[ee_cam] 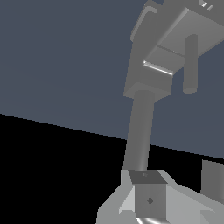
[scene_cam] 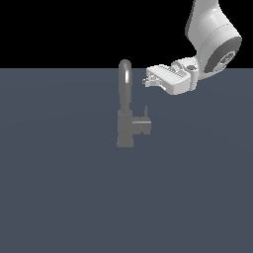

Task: Turn on the faucet by rotating a designated handle.

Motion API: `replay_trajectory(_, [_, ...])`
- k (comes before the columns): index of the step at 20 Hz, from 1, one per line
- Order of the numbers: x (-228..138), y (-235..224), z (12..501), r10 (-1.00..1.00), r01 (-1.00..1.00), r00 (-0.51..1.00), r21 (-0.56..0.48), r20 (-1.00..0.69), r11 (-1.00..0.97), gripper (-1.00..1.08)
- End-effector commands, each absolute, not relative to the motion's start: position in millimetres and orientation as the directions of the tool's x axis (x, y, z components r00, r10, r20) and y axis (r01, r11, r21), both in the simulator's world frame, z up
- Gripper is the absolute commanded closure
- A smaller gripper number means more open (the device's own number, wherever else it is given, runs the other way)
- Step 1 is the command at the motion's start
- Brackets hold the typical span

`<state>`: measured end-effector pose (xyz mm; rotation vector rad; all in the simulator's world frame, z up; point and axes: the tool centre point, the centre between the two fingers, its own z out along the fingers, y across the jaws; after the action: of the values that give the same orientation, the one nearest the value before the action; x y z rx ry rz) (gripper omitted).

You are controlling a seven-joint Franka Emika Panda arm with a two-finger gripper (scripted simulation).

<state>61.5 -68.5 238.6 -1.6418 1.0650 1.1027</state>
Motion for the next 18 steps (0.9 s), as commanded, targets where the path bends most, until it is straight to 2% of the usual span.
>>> replay_trajectory(1, [67,-71,218,-0.143,-0.967,0.185,-0.154,-0.972,-0.202,1.08])
replay_trajectory(10, [74,-72,159,-0.031,-0.998,0.038,-0.036,-0.999,-0.055,1.08])
replay_trajectory(18, [74,-70,143,0.002,-1.0,0.002,-0.002,-1.0,-0.018,1.08])
